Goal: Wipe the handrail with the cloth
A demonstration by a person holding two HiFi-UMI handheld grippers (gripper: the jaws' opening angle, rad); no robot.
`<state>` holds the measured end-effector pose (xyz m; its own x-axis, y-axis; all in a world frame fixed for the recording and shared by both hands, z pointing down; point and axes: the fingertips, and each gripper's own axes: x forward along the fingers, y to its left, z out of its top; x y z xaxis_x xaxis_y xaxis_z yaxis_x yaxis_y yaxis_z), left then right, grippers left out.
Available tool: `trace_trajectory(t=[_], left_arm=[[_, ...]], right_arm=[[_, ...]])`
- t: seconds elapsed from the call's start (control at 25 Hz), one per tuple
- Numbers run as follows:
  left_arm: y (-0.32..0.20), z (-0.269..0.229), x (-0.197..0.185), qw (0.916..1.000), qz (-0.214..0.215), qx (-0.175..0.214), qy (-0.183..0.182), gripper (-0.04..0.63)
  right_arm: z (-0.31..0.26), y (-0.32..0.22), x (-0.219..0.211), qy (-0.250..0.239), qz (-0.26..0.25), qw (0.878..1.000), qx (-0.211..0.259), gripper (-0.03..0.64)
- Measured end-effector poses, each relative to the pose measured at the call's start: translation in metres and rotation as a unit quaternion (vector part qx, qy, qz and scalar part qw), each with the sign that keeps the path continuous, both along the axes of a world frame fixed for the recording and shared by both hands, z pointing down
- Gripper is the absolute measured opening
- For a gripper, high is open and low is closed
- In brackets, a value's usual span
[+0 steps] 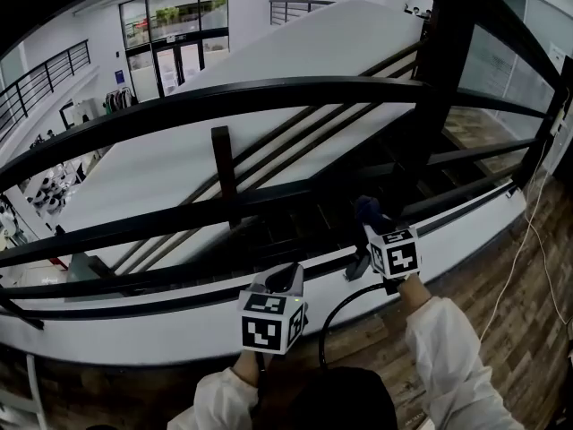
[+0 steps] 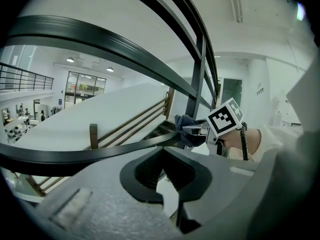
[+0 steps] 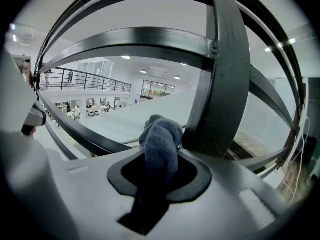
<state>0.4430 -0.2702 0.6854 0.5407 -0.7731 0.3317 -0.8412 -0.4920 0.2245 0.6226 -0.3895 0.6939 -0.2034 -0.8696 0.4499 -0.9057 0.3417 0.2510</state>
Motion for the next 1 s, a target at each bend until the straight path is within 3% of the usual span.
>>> trace_trajectory(t=[0.24,0.36,0.56,0.68,0.84,1.0], left_arm=[[0.010,-0.003,-0.048,0.9998,-0.017,0.003,0.001,0.003],[0.016,-0.005,-0.084,0.9996,-0.026,0.007,-0.003,0.003],[0.043,-0.016,-0.163,0.9988,-0.026,0.024,-0.034,0.003],[0.063,-0.033,-0.236,0.9977,-0.033,0.034,-0.049,0.003],[0.095,-0.049,-0.363,0.9908,-0.108,0.051,-0.062,0.003],[0.134,-0.043,-0.466,0.9822,-0.164,0.058,-0.072,0.003]], right_arm=[[-0.003,0.003,0.000,-0.040,0.056,0.998,0.006,0.092],[-0.014,0.017,-0.037,-0.054,0.039,0.998,0.021,0.092],[-0.048,0.064,-0.152,-0.094,-0.024,0.994,0.052,0.094],[-0.074,0.103,-0.237,-0.123,-0.074,0.988,0.057,0.094],[-0.085,0.154,-0.363,-0.143,-0.147,0.978,0.050,0.094],[-0.083,0.205,-0.470,-0.137,-0.211,0.965,0.072,0.094]])
